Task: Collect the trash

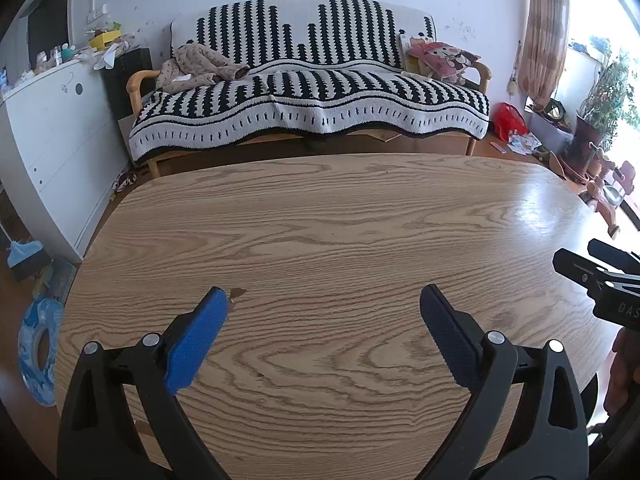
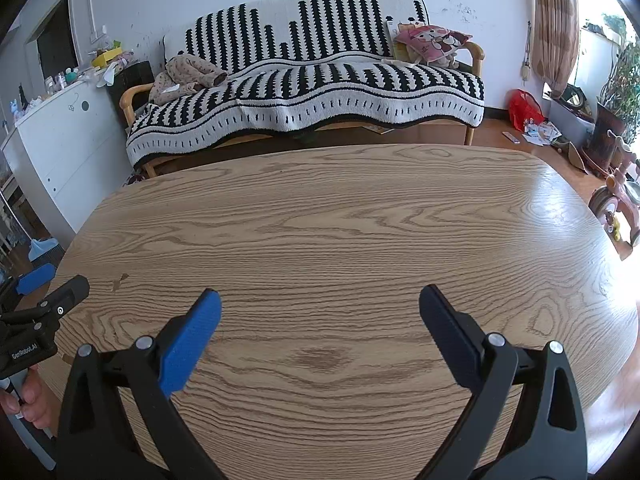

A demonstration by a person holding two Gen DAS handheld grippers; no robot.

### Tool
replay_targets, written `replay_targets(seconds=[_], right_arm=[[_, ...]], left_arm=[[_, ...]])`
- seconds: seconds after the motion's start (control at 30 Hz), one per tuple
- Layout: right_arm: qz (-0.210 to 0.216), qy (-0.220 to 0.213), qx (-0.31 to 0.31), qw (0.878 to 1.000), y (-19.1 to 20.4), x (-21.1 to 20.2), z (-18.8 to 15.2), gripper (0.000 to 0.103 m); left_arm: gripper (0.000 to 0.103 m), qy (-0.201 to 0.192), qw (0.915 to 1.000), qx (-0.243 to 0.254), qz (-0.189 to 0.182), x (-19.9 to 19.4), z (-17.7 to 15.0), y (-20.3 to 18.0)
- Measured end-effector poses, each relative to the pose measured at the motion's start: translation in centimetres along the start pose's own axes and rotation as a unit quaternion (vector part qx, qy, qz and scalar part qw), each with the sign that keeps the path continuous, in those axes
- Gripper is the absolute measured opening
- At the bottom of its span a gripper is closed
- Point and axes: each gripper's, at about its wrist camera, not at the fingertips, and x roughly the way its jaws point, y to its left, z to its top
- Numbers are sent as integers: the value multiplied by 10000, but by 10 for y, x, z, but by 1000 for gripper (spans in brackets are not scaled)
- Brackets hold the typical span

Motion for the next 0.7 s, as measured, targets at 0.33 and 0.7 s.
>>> replay_targets(seconds=[0.33, 0.7], right_arm=[[-1, 2, -6, 10000, 0, 0, 0, 96], [-8, -3, -9, 10000, 0, 2, 0, 96]], left_arm=[[94, 2, 10000, 3, 3, -1, -1, -1], [94, 10, 10000, 3, 2, -1, -1, -2]])
